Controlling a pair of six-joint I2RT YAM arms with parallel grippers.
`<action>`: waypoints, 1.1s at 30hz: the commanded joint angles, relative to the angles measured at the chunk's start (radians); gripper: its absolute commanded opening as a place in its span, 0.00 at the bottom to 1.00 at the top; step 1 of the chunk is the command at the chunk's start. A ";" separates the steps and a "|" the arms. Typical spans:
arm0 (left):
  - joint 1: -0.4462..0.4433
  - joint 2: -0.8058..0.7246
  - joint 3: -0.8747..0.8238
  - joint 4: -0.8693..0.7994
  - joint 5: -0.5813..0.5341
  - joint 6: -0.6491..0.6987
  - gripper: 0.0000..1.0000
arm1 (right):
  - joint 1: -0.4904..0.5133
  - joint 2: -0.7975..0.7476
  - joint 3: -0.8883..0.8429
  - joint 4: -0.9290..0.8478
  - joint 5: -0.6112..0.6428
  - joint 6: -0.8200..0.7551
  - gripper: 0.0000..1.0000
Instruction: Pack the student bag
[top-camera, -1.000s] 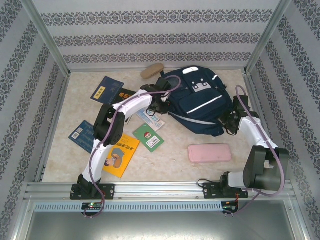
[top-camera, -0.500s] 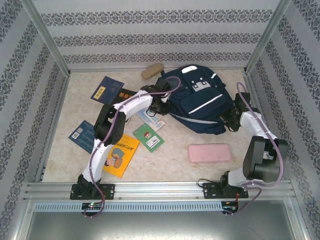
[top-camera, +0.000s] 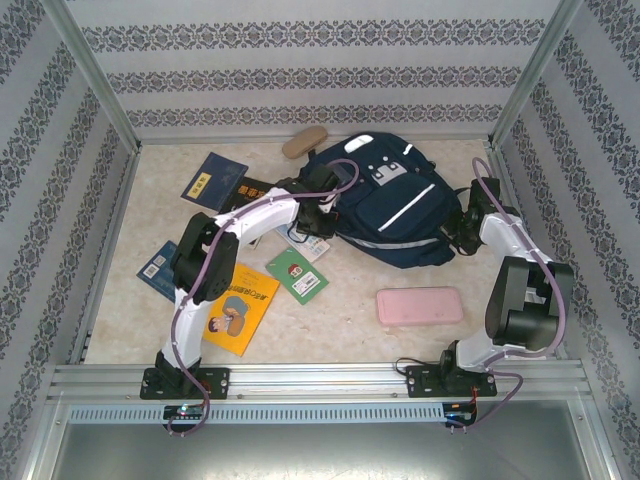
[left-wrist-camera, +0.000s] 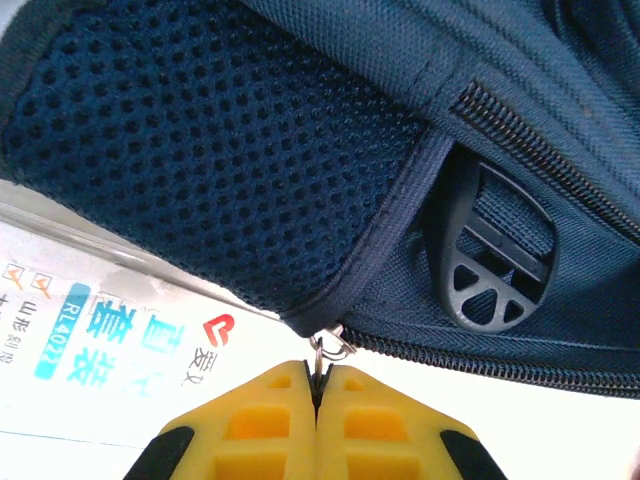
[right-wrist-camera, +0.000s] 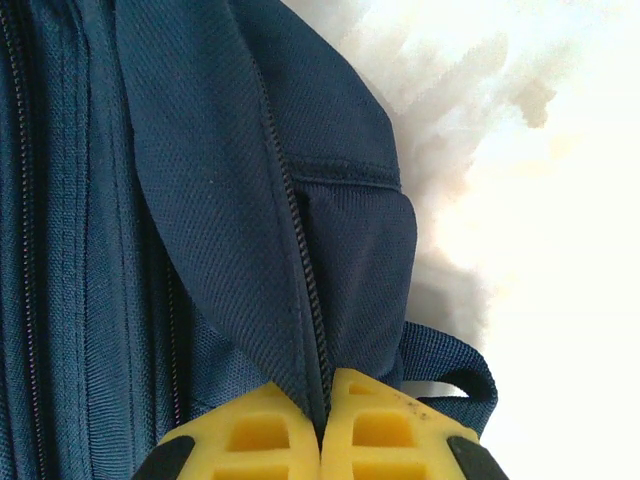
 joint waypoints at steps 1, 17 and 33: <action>0.008 0.013 0.042 -0.047 -0.055 -0.020 0.00 | -0.024 -0.036 0.019 0.057 0.098 0.012 0.00; 0.034 0.433 0.655 -0.206 -0.149 0.009 0.00 | 0.230 -0.294 -0.233 0.089 -0.062 0.147 0.00; 0.091 0.355 0.721 -0.193 -0.123 0.067 0.49 | 0.739 -0.042 -0.031 0.215 0.001 0.270 0.26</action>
